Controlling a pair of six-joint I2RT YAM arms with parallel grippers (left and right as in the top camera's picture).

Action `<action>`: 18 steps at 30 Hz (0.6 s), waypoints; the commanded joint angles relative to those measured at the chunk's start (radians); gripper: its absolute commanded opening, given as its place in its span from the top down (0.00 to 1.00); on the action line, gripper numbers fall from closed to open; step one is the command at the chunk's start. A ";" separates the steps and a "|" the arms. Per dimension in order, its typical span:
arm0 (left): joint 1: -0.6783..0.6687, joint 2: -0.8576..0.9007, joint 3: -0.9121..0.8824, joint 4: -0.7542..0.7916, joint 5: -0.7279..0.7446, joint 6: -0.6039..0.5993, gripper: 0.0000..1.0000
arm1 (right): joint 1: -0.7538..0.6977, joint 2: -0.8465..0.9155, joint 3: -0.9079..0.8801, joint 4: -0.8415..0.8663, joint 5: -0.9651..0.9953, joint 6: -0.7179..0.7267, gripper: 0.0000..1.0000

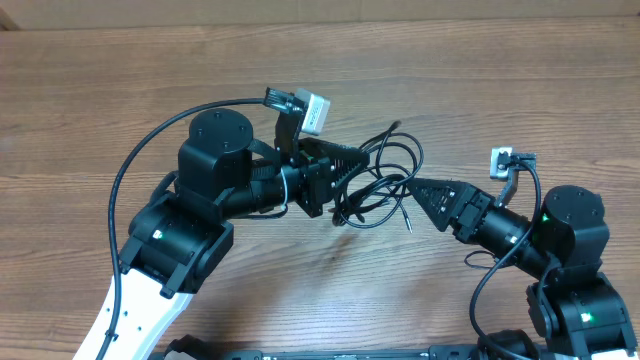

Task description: Untangle cables

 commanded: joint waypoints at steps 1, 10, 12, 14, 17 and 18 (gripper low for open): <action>-0.003 0.001 0.014 0.014 0.066 -0.012 0.96 | -0.003 -0.003 0.014 0.001 0.009 -0.007 0.27; -0.011 0.001 0.014 0.015 0.145 -0.005 0.96 | -0.003 0.001 0.014 0.016 0.009 -0.007 0.26; -0.021 0.001 0.014 0.015 0.145 -0.004 0.96 | -0.003 0.006 0.014 0.016 0.009 -0.007 0.26; -0.036 0.001 0.014 0.015 0.144 0.004 0.96 | -0.003 0.013 0.014 0.016 0.009 -0.007 0.26; -0.060 0.001 0.014 0.018 0.143 0.008 0.96 | -0.003 0.025 0.014 0.016 0.009 -0.007 0.26; -0.067 0.001 0.014 0.019 0.144 0.010 0.96 | -0.003 0.028 0.014 0.017 0.009 -0.007 0.26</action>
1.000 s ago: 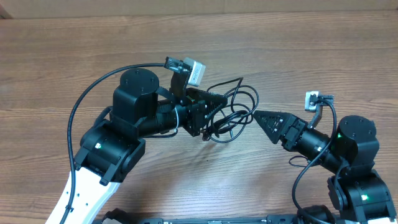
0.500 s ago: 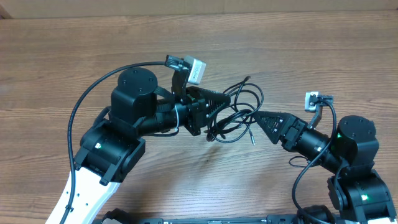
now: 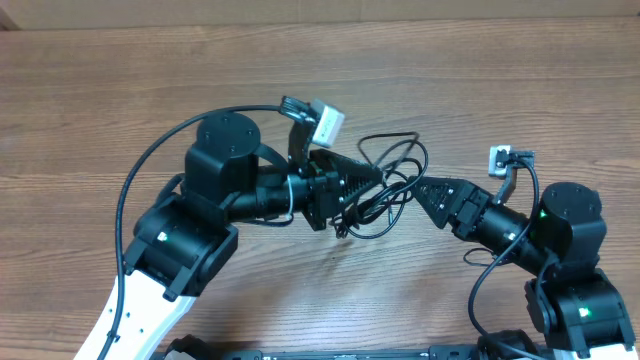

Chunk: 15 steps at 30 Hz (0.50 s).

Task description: Untangle cables

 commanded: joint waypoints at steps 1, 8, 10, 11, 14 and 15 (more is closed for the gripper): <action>-0.034 0.001 0.014 0.014 0.038 0.012 0.96 | -0.003 0.014 0.014 0.013 0.006 -0.007 0.26; -0.066 0.001 0.014 0.023 0.040 0.012 0.96 | -0.003 0.043 0.014 0.017 0.054 -0.039 0.26; -0.066 0.001 0.014 0.037 0.049 0.012 0.96 | -0.003 0.055 0.014 0.005 0.078 -0.059 0.26; -0.066 0.001 0.014 0.045 0.055 0.011 0.96 | -0.003 0.061 0.014 -0.005 0.092 -0.064 0.27; -0.066 0.001 0.014 0.082 0.082 0.011 0.96 | -0.003 0.077 0.014 -0.062 0.169 -0.064 0.27; -0.066 0.001 0.014 0.093 0.085 0.011 0.96 | -0.003 0.084 0.014 -0.089 0.203 -0.064 0.27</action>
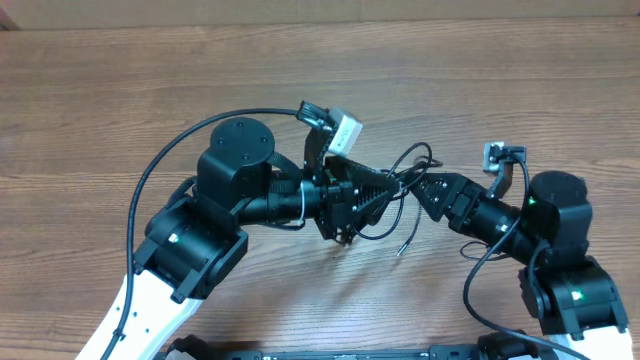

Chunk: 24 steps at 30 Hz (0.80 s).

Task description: Untangle cables

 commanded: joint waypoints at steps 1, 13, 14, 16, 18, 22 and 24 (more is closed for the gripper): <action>-0.008 -0.008 0.014 0.047 0.071 0.009 0.96 | -0.003 0.026 0.013 -0.069 0.167 -0.020 0.27; 0.004 -0.009 0.014 0.090 0.060 0.021 0.96 | -0.003 0.089 0.013 -0.275 0.389 -0.024 0.27; 0.010 -0.009 0.014 0.089 0.061 0.020 0.96 | -0.003 0.091 0.013 -0.288 0.405 -0.023 0.27; 0.022 -0.009 0.014 0.089 0.066 0.020 0.96 | -0.003 0.095 0.013 -0.313 0.433 -0.024 0.27; 0.035 -0.009 0.014 0.089 0.068 0.020 0.96 | -0.003 0.095 0.013 -0.332 0.452 -0.023 0.27; 0.062 -0.009 0.014 0.089 0.068 0.020 0.96 | -0.003 0.095 0.013 -0.360 0.486 -0.024 0.28; 0.073 -0.009 0.014 0.089 0.069 0.020 0.96 | -0.003 0.095 0.013 -0.367 0.488 -0.023 0.44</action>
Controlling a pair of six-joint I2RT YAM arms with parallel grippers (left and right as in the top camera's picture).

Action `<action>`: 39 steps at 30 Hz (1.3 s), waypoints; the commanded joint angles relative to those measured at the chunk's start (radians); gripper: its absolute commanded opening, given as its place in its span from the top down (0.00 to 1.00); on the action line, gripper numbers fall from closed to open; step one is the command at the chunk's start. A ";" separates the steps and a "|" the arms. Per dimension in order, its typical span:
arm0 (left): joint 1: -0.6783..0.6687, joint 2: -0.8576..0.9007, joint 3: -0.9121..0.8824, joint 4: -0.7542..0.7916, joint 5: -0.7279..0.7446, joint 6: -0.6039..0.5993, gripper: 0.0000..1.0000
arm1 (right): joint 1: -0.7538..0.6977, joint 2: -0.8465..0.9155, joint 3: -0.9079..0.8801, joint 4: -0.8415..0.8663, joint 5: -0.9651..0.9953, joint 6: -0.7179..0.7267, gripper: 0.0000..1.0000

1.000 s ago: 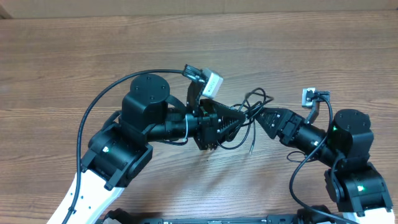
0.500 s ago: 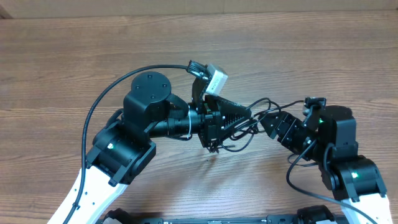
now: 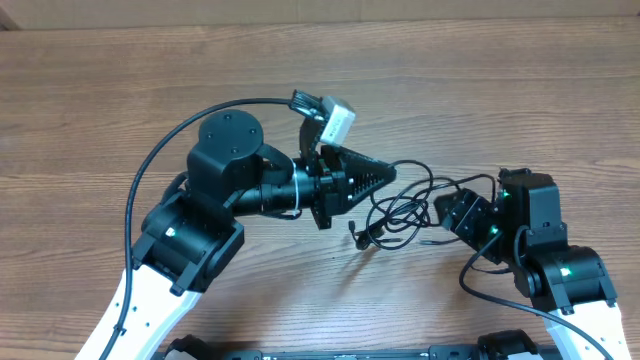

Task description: Untangle cables

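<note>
A thin black cable [image 3: 400, 205] lies in tangled loops on the wooden table [image 3: 100, 100], between the two arms. Its plug ends [image 3: 358, 232] hang toward the front. My left gripper [image 3: 388, 176] points right, its fingers closed to a tip at the left edge of the loops, with a strand leaving from the tip. My right gripper [image 3: 447, 208] faces left at the right edge of the tangle, closed on a strand. Each arm partly hides the point where its gripper holds the cable.
The left wrist camera [image 3: 335, 120] sticks up behind the left gripper. The left arm's own thick black cable [image 3: 150, 170] arcs over the table at the left. The right arm's body [image 3: 560, 270] fills the front right corner.
The grippers were tip to tip over the bunched cable. Now my right gripper is further right and toward the front, my left gripper is slightly back, and the loops are spread out between them.
At first the grippers faced each other across the cable loops with a gap between them. They then stood closer, and then met at the tangle, which was lifted and bunched. Now they are apart, with the cable stretched wider between them.
</note>
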 commanded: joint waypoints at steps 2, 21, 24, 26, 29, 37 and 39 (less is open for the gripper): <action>0.034 -0.018 0.018 0.015 0.025 0.020 0.96 | -0.003 0.001 0.012 -0.013 0.063 -0.001 0.68; 0.115 -0.010 0.018 -0.347 -0.285 0.204 0.14 | -0.002 0.001 0.012 -0.032 -0.196 -0.001 0.96; 0.115 0.001 0.018 -0.401 -0.266 0.279 0.12 | -0.003 0.001 0.013 -0.019 -0.256 -0.001 0.96; 0.115 0.009 0.017 -0.443 -0.237 0.335 0.12 | -0.003 0.001 0.014 0.001 -0.309 -0.001 0.96; 0.114 0.033 0.017 -0.521 -0.188 0.399 0.06 | -0.003 0.001 0.014 0.075 -0.416 0.000 0.96; 0.089 0.118 0.017 -0.725 -0.113 0.585 0.18 | -0.003 0.001 0.014 0.251 -0.473 0.082 0.96; 0.089 0.131 0.016 -0.752 -0.091 0.613 0.19 | -0.003 0.001 0.014 0.297 -0.473 0.123 0.96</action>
